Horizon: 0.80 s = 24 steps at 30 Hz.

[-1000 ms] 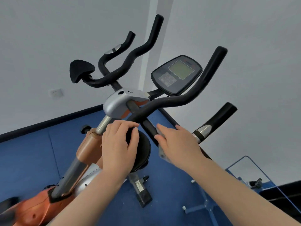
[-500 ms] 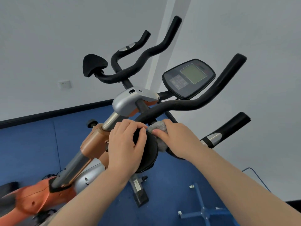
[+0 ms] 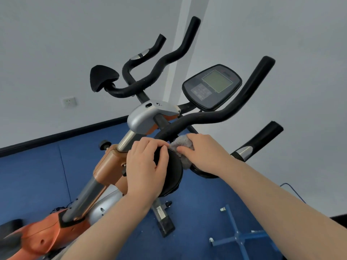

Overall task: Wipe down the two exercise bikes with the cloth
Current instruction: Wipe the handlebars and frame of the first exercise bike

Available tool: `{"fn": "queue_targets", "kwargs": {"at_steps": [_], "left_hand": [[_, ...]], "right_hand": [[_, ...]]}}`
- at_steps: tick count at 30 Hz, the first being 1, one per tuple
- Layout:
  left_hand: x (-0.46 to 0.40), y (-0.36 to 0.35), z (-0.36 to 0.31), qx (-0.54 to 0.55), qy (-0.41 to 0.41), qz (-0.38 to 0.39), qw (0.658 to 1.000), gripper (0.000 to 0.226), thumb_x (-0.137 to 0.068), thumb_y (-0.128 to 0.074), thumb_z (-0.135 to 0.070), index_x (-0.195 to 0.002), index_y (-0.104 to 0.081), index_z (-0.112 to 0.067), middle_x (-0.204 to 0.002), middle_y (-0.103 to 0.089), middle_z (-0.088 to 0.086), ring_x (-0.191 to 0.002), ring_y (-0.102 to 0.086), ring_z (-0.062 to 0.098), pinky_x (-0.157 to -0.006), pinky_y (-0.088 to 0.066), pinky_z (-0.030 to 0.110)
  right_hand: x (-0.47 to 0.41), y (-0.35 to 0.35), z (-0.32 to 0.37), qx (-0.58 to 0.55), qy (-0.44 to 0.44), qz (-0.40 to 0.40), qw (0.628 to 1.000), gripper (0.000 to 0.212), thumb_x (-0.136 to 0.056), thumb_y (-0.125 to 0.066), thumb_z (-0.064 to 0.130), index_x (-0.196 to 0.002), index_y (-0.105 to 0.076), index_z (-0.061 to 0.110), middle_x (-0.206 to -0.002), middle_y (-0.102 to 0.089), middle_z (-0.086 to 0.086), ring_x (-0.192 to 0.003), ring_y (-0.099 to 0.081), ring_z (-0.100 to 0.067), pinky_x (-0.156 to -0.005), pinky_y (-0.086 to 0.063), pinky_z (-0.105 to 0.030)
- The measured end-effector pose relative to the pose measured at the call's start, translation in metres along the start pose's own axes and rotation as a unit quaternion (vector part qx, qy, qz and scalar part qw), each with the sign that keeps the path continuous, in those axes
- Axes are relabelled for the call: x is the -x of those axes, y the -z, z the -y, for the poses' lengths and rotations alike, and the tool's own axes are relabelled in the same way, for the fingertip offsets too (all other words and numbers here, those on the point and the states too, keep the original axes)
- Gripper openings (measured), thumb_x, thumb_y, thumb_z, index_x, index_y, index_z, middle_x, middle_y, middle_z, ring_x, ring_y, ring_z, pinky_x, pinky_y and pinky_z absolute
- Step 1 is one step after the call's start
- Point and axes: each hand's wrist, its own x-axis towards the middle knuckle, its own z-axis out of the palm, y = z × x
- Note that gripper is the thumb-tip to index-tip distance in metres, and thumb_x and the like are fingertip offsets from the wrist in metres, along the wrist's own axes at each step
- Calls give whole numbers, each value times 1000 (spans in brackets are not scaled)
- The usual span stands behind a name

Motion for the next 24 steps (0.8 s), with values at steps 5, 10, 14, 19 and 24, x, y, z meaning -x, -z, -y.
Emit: {"fn": "queue_targets", "kwargs": {"at_steps": [5,10,14,19,24], "left_hand": [[-1,0,0,0,2,-6,1000,13,-89,-51,-21,-90,-63,-26,-89,-59,-11,-89,-52,11,-81,-38,29],[-1,3,-7,-25,7,14,1000,17,-86,-54,-16,-95,-61,-29,-95,-58,-11,-95,-49,10,-84,-27,23],[-5,1,-25,-14,-55,64,996,21,-81,-52,-18,-98,-60,-28,-98,-58,-14,-96,-48,9,-86,-25,22],[-16,-14,-38,-3,-77,150,986,21,-82,-49,-25,-99,-61,-30,-93,-60,-16,-87,-53,6,-90,-37,33],[-14,-14,-36,-23,-75,159,984,19,-86,-57,-18,-96,-62,-34,-89,-61,-20,-81,-53,3,-89,-24,22]], "right_hand": [[8,11,4,54,12,46,997,22,-93,-53,40,-78,-57,24,-77,-59,2,-79,-57,-20,-60,-44,-28],[-2,-2,12,-12,1,-1,1000,23,-94,-50,34,-112,-62,25,-104,-66,-4,-98,-60,-23,-80,-48,-35],[27,-6,-14,76,7,1,997,26,-89,-48,39,-109,-56,24,-94,-67,-1,-88,-62,-23,-84,-51,-43],[71,23,-66,224,178,11,958,45,-92,-52,34,-135,-42,25,-125,-56,9,-124,-45,-9,-119,6,-33],[78,72,-115,241,174,-102,949,43,-88,-53,23,-131,-50,19,-133,-57,4,-137,-37,-13,-120,-6,-41]]}}
